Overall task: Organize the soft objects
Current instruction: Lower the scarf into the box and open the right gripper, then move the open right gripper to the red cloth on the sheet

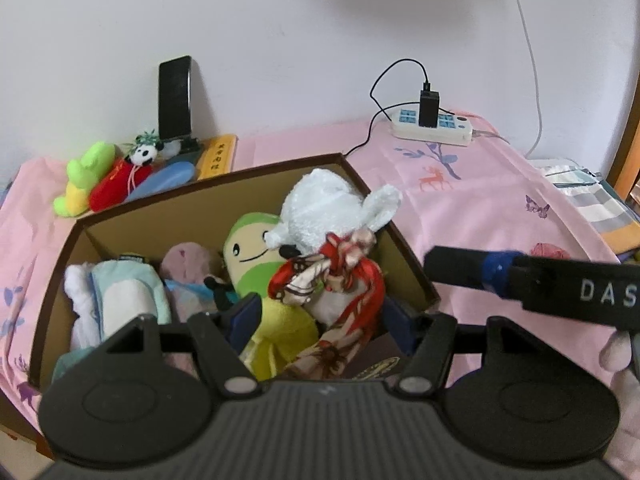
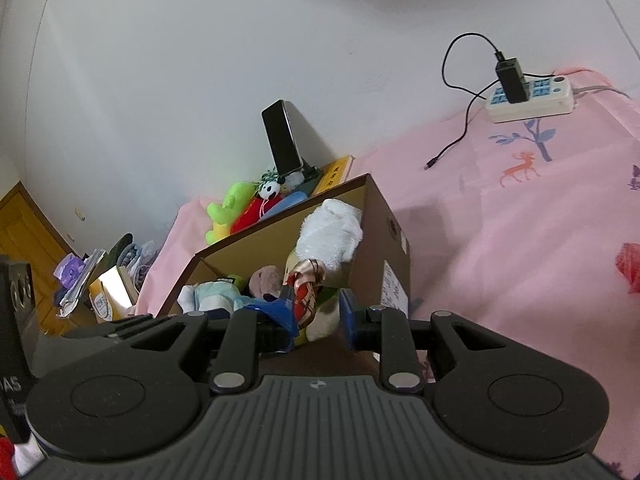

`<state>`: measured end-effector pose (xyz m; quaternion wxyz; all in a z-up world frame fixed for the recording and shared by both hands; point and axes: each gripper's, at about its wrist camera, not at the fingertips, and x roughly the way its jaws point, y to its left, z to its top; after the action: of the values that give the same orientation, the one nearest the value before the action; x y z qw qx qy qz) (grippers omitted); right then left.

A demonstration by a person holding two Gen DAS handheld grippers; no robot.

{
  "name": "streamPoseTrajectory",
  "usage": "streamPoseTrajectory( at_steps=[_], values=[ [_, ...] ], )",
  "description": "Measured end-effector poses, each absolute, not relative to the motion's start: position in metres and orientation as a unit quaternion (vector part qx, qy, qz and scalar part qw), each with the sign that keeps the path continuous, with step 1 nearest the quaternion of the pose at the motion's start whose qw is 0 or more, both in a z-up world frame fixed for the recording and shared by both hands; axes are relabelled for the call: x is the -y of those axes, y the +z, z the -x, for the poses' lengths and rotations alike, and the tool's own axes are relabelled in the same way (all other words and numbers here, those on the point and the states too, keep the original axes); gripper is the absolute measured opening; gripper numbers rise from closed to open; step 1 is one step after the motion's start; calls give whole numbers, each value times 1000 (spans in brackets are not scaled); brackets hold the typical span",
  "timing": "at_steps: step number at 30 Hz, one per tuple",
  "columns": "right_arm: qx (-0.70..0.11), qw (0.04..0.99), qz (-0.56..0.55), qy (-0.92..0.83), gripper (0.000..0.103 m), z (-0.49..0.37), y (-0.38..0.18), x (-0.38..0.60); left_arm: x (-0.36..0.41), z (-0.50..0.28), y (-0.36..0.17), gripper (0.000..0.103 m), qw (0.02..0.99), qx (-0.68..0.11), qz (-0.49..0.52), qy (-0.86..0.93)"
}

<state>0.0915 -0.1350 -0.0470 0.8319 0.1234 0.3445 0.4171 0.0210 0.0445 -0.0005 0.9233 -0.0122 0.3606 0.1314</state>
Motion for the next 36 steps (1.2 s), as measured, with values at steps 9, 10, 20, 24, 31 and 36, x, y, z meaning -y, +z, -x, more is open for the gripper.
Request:
streamPoseTrajectory(
  at_steps=[9,10,20,24,31,36],
  values=[
    [-345,839,-130,401,7,-84,-46,161,-19,-19,16,65,927,-352,1,127],
    [-345,839,-131,399,7,-84,-46,164,-16,-19,17,65,928,-352,1,125],
    [-346,852,-139,367,7,-79,-50,199,18,-28,17,65,927,-360,-11,100],
    [-351,858,-138,349,8,-78,-54,211,30,-32,11,65,924,-371,-13,91],
    [-365,864,-140,317,8,-79,-65,229,48,-36,-1,65,919,-389,-11,70],
    [-378,866,-141,295,8,-79,-73,240,60,-37,-11,65,914,-402,-14,57]
  ],
)
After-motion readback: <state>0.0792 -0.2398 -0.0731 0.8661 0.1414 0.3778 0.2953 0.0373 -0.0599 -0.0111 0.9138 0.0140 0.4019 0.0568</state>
